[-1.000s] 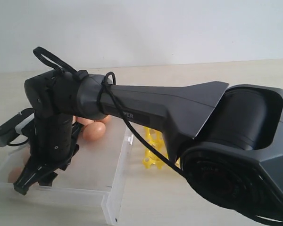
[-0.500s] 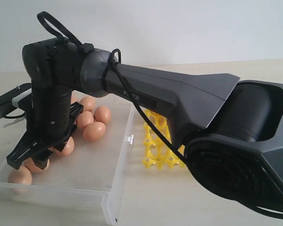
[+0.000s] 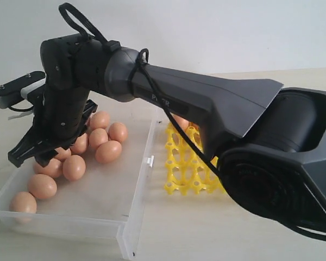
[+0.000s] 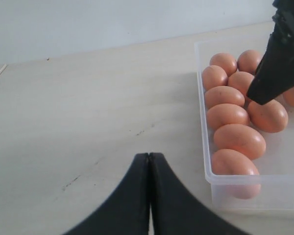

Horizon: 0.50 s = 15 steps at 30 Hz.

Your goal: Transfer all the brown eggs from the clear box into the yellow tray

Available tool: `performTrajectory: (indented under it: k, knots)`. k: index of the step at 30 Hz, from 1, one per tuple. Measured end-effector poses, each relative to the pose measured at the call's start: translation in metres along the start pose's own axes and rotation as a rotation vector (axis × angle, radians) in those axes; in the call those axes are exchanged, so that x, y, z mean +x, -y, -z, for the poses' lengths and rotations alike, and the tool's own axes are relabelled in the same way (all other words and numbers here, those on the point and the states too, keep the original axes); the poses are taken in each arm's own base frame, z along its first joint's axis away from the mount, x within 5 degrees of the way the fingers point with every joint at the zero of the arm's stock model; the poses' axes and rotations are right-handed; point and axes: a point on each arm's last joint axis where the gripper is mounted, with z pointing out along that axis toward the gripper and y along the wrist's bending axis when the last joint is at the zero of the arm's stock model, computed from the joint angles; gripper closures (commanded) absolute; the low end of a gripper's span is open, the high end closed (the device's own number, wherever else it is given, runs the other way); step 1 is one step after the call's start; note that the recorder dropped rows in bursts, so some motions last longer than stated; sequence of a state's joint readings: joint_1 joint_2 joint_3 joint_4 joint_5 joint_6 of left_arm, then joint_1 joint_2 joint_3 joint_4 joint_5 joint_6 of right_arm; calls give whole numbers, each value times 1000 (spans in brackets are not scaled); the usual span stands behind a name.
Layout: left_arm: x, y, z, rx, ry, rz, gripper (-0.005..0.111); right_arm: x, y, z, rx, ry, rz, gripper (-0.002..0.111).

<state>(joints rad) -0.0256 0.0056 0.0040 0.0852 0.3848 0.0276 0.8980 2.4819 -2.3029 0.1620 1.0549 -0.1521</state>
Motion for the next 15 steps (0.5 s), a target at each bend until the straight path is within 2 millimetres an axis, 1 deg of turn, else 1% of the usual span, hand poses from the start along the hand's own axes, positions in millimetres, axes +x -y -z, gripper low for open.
performTrajectory:
  k: [2, 8, 15]
  knots:
    - [0, 0, 0, 0, 0, 0, 107, 1, 5, -4, 5, -3, -18, 57]
    - [0, 0, 0, 0, 0, 0, 107, 8, 20, -23, 22, -16, -84, 57]
    - [0, 0, 0, 0, 0, 0, 107, 5, 31, -25, 38, 37, -152, 57]
